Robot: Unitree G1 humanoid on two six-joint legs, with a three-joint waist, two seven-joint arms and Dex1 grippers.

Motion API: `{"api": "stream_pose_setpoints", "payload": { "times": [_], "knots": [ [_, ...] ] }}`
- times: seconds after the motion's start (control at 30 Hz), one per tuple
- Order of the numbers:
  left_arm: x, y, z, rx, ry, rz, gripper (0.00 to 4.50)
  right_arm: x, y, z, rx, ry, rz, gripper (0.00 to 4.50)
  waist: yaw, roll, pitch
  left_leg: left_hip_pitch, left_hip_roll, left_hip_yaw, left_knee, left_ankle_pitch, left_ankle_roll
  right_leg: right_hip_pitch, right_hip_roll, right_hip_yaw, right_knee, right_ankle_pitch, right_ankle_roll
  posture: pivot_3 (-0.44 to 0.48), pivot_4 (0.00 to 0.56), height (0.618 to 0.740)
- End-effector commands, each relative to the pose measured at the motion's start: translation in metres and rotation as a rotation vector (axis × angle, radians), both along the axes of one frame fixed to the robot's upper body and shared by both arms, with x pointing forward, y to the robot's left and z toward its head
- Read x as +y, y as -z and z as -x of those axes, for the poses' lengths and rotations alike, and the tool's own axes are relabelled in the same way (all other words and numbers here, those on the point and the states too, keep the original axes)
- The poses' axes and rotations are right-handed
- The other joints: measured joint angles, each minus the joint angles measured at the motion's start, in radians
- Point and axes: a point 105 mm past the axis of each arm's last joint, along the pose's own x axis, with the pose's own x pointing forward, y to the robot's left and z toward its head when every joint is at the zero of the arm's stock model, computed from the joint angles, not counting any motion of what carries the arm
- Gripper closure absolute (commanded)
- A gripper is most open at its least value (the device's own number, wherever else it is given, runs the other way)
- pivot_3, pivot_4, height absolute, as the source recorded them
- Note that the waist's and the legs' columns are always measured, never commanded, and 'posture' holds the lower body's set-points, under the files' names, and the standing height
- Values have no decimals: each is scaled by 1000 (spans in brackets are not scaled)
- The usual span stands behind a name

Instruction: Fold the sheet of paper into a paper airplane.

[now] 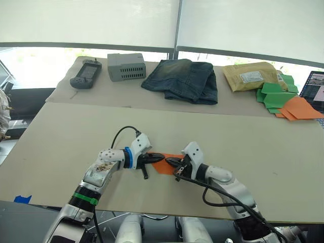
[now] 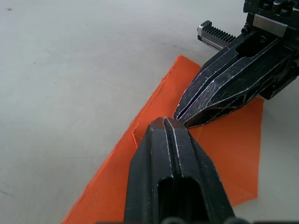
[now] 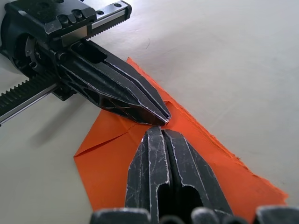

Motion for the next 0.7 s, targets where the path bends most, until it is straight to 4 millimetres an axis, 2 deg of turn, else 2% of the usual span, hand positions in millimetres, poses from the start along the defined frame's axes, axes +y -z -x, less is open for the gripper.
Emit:
{"api": "stream_pose_setpoints", "payload": {
  "times": [0.03,0.33,0.5,0.53,0.67,0.7],
  "knots": [
    [5,7,2,18,0,-42,4500,-19,16,3,48,68,61,4466,0,0,0,0,0,0,0,0,0,0,0,0,0,0,0,0,150,718],
    [3,10,-1,20,16,-47,4500,-65,30,14,29,199,149,4466,9,0,-2,1,-1,0,0,0,0,2,-1,0,-1,-1,0,0,150,718],
    [1,11,0,20,29,-46,4500,-80,27,14,-28,251,142,4466,9,0,-2,3,-1,0,0,0,0,4,-1,0,-1,-1,0,0,150,718],
    [1,11,0,20,32,-46,4500,-80,21,13,-62,251,124,4466,9,0,-2,3,-1,0,0,0,0,4,-1,0,-1,-1,0,0,150,718],
    [0,12,1,17,39,-46,4500,-68,-35,3,-321,215,-15,4466,10,1,-2,2,-1,0,0,0,0,3,-2,0,-2,-1,0,0,150,718],
    [-1,11,1,15,40,-46,4500,-65,-42,3,-353,200,-32,4466,7,1,-2,1,-1,0,0,0,0,2,-2,0,-2,-1,0,0,150,718]
  ]
}}
